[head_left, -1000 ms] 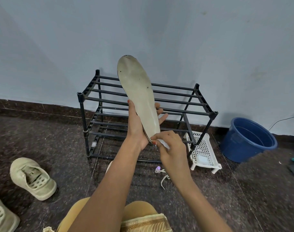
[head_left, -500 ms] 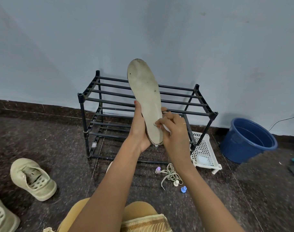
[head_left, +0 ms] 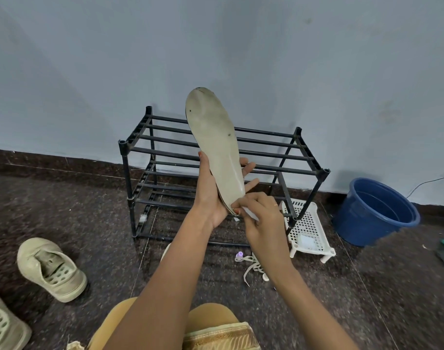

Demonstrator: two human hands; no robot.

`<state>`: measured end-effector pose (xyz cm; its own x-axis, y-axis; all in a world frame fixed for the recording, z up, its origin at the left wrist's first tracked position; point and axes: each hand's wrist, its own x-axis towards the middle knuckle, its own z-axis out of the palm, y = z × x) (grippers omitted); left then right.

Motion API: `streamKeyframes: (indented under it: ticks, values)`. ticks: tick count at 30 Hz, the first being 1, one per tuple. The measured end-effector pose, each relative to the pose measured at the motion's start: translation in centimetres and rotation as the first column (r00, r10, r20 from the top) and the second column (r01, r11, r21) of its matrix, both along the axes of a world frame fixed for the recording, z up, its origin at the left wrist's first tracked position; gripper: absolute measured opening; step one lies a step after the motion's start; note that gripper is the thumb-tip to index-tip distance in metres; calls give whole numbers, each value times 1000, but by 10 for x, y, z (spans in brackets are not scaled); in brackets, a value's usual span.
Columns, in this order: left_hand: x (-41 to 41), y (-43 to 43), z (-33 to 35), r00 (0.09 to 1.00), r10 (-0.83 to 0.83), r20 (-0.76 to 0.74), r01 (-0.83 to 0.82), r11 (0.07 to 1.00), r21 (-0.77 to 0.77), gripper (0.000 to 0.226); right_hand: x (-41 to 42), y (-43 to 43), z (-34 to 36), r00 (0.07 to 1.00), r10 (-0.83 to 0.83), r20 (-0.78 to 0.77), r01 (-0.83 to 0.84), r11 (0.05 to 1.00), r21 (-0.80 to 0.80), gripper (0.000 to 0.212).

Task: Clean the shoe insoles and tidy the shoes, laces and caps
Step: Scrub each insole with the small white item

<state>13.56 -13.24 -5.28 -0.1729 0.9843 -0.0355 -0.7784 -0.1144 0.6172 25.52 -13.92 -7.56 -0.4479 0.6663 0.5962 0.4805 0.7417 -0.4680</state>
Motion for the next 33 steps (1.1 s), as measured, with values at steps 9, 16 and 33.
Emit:
streamKeyframes:
  ticks: [9, 16, 33]
  values:
    - [5, -1, 0, 986, -121, -114, 110, 989, -96, 74, -14, 26, 25, 996, -82, -22, 84, 993, 81, 11]
    - [2, 1, -1, 980, -130, -152, 113, 986, -121, 80, -17, 21, 20, 997, -33, -72, 32, 999, -26, 11]
    - [4, -1, 0, 975, -163, -151, 140, 978, -158, 75, -10, 18, 22, 999, -36, 7, 36, 999, 25, 12]
